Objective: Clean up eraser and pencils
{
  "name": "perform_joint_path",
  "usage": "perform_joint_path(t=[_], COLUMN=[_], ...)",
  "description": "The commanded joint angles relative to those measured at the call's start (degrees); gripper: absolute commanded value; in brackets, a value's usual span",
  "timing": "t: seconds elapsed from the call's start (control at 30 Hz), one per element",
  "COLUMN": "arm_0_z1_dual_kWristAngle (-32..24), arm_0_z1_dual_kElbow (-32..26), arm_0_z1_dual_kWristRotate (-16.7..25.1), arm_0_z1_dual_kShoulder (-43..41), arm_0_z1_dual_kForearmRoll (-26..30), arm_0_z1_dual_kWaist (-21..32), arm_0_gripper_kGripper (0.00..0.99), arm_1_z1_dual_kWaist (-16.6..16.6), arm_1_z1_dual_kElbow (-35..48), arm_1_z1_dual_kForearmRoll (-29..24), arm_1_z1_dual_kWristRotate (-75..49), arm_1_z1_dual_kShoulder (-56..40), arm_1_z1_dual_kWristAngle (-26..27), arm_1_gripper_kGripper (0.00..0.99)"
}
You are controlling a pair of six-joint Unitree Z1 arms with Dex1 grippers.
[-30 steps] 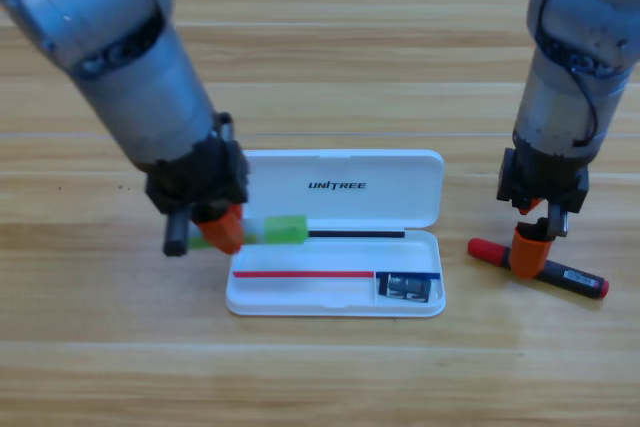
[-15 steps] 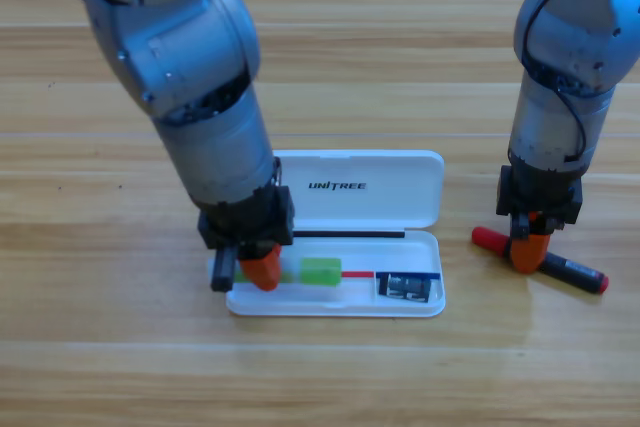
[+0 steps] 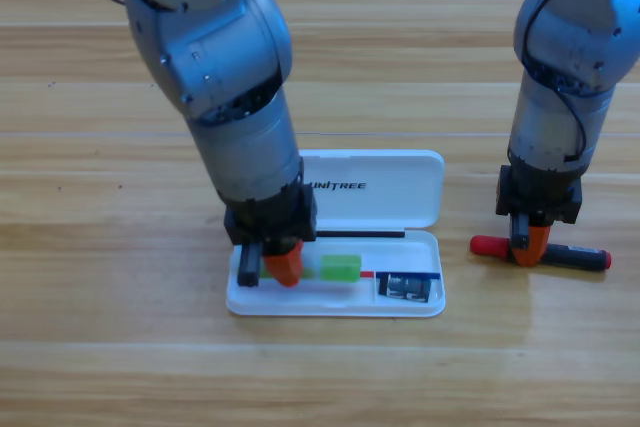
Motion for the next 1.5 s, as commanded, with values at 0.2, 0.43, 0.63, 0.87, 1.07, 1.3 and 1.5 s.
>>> perform_joint_path(t=[0.2,0.43,0.63,0.87,1.07,1.3,1.5], arm_0_z1_dual_kWristAngle=[0.69,0.77,1.04,1.12,1.21,0.42,-2.39], arm_0_z1_dual_kElbow=[-0.57,-0.92,-1.27,-1.18,-1.36,5.23,12.0], arm_0_z1_dual_kWristRotate=[-0.53,-0.44,-1.94,-2.2,-2.29,-1.76,-0.62], arm_0_z1_dual_kShoulder=[3.74,3.74,3.83,3.74,1.72,-10.94,-25.53], arm_0_z1_dual_kForearmRoll=[-0.01,-0.01,0.16,0.25,1.31,2.89,3.85], arm_0_z1_dual_kWaist=[-1.1,-1.1,-1.1,-1.1,-1.1,2.86,12.17], arm_0_gripper_kGripper=[0.103,0.112,0.862,0.99,0.99,0.99,0.99], arm_1_z1_dual_kWaist=[-0.93,0.92,3.56,4.79,8.13,12.61,15.6], arm_1_z1_dual_kElbow=[1.95,2.48,3.01,3.45,2.83,-1.74,-11.67], arm_1_z1_dual_kForearmRoll=[4.31,8.44,11.78,12.05,12.13,12.13,13.89], arm_1_z1_dual_kWristRotate=[-0.74,-1.44,-1.36,-1.27,-1.0,-0.74,-0.3], arm_1_z1_dual_kShoulder=[-5.92,-12.87,-17.96,-18.4,-18.75,-12.6,-4.87], arm_1_z1_dual_kWristAngle=[0.13,0.48,2.76,3.55,5.49,6.54,6.45], arm_1_gripper_kGripper=[0.0,0.0,0.0,0.0,0.0,0.0,0.0])
